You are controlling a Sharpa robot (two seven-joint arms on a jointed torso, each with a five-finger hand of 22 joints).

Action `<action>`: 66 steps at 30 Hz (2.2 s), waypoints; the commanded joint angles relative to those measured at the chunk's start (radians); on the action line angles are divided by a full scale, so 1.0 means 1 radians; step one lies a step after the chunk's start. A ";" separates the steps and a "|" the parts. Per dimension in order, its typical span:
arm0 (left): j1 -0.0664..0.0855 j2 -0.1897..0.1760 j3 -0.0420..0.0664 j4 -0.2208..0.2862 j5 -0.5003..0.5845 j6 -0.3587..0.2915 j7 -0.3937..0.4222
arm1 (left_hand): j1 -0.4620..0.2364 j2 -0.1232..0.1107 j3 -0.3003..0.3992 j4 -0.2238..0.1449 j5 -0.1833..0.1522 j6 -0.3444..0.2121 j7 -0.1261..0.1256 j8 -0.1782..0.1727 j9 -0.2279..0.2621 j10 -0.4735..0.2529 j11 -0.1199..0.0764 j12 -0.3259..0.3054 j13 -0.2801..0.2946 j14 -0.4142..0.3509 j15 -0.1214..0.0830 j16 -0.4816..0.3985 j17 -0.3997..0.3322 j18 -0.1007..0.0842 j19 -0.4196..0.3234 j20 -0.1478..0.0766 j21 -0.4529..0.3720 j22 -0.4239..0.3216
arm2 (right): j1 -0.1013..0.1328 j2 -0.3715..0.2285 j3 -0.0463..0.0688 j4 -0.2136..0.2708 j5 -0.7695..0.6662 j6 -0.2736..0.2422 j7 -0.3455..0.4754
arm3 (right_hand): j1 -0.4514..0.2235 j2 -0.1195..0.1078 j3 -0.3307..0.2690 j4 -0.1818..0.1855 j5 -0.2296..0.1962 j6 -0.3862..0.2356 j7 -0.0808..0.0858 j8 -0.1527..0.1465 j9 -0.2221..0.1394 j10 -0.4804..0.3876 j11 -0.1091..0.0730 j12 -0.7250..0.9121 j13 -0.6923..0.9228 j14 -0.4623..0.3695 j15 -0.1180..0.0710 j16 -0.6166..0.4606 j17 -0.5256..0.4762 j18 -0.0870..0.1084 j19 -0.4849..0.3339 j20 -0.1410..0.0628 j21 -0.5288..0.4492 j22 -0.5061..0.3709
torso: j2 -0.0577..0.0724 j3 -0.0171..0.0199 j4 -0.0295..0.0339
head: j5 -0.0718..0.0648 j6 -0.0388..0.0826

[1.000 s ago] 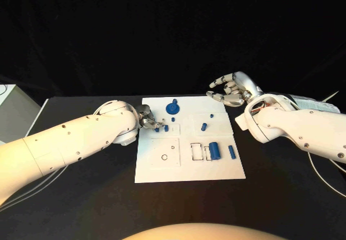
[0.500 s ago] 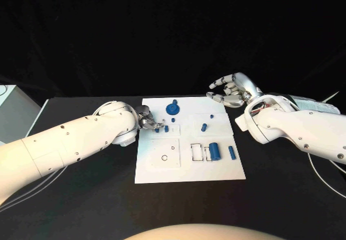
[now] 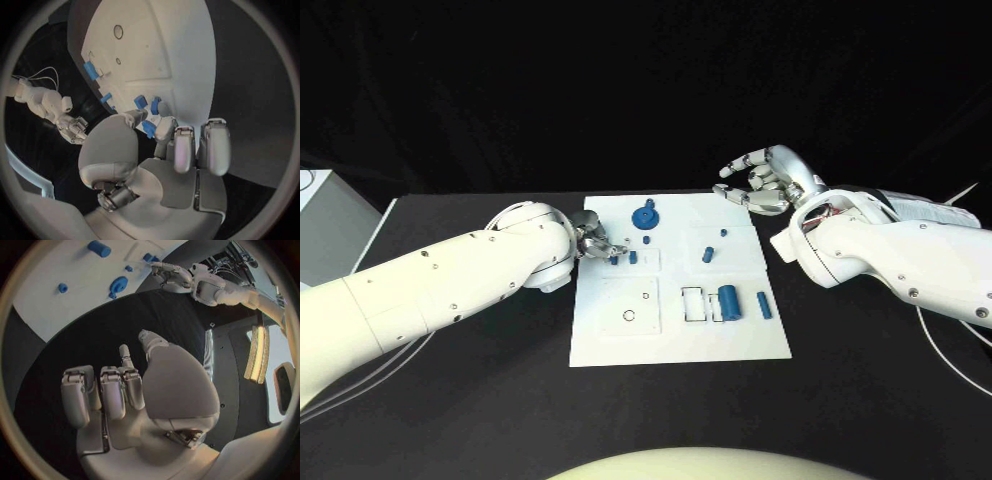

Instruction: Assemble the parts on the task board

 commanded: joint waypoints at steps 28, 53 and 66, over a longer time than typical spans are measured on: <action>0.000 -0.001 0.001 0.002 0.009 0.011 0.009 | 0.112 -0.037 0.112 -0.005 0.005 -0.006 -0.006 -0.007 0.010 0.006 -0.005 -0.004 -0.002 0.106 -0.014 0.003 0.263 -0.018 0.006 -0.010 0.003 0.044 | -0.001 -0.003 0.000 0.002 -0.011 0.003 0.009 | -0.007 0.001 0.008 0.000 0.003 -0.009 0.000 0.005 0.000 0.104 0.000 0.002 0.263 0.100 -0.001 -0.001 0.244 -0.009 0.097 0.000 -0.005 0.251 | 0.000 0.0001 -0.0001 | -0.001 -0.002; 0.000 -0.001 0.001 0.002 0.017 0.000 0.009 | 0.206 -0.098 0.353 -0.051 0.009 -0.019 -0.007 0.007 0.041 0.009 -0.007 -0.011 0.000 0.106 -0.017 0.003 0.263 -0.018 0.007 -0.012 0.001 0.047 | -0.001 -0.003 0.000 0.001 -0.013 0.004 0.008 | -0.007 0.001 0.008 0.000 0.003 -0.009 0.000 0.005 0.000 0.104 0.000 0.002 0.263 0.100 -0.001 -0.001 0.244 -0.009 0.097 0.000 -0.005 0.251 | 0.000 -0.0001 0.0000 | -0.001 -0.004; 0.001 0.000 0.001 -0.014 0.153 0.004 0.014 | 0.218 -0.072 0.466 -0.145 0.026 -0.026 0.004 0.024 0.067 0.014 0.000 -0.016 -0.001 0.106 -0.011 0.003 0.263 -0.018 0.007 -0.009 0.001 0.047 | -0.001 -0.003 0.000 0.001 -0.013 0.004 0.007 | -0.009 0.000 0.009 0.000 0.004 -0.009 -0.001 0.006 0.000 0.104 0.000 0.002 0.263 0.100 -0.001 -0.001 0.244 -0.009 0.097 0.000 -0.005 0.251 | 0.000 0.0006 -0.0009 | -0.002 -0.005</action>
